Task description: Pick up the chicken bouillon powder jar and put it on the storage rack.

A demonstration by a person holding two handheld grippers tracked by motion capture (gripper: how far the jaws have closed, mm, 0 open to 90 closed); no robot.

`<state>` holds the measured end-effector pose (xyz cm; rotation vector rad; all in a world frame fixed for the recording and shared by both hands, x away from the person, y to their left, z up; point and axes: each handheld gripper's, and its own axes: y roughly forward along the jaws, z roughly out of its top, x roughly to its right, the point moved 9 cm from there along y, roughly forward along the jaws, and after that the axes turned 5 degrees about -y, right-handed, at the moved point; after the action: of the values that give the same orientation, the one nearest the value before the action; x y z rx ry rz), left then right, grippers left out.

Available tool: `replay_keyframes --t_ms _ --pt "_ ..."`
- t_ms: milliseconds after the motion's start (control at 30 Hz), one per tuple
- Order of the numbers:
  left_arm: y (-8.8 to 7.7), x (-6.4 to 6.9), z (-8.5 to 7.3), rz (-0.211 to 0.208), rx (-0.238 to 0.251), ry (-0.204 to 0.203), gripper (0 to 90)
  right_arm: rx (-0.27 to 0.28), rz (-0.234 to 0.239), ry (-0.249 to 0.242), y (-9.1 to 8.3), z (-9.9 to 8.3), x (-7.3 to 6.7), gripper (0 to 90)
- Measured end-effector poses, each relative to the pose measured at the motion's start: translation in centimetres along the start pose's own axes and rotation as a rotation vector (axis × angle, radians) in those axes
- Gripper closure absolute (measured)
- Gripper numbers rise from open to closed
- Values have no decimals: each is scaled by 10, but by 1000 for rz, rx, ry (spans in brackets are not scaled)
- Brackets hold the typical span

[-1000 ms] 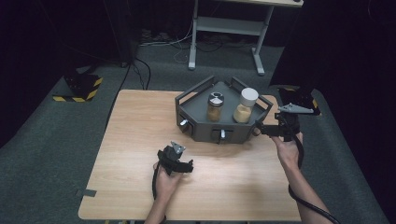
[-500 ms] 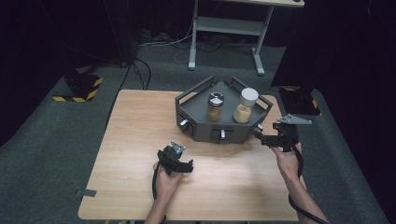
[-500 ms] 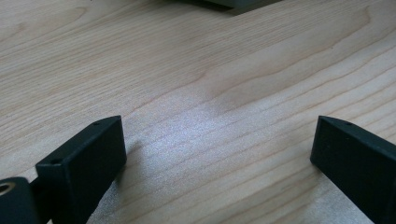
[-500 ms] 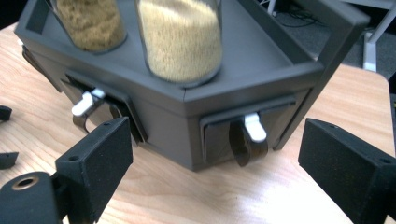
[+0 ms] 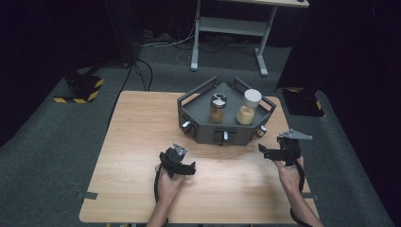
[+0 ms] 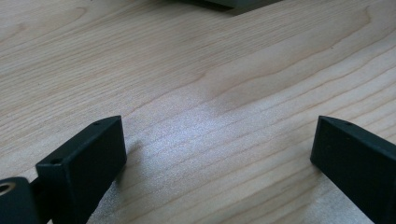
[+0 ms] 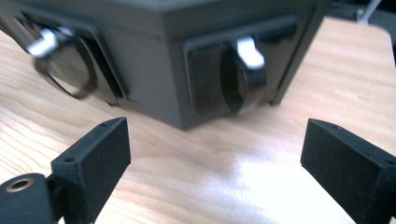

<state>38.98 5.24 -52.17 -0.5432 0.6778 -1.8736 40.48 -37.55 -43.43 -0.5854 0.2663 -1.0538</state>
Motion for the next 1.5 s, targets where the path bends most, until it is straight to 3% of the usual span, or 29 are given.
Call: replay_keyframes --t_ms 567,1500 --pt "0 0 0 0 -1 2 33 -35 -60 56 17 -39 -2 73" --pt "0 0 0 2 -2 2 33 -91 -94 43 37 -62 -17 60"
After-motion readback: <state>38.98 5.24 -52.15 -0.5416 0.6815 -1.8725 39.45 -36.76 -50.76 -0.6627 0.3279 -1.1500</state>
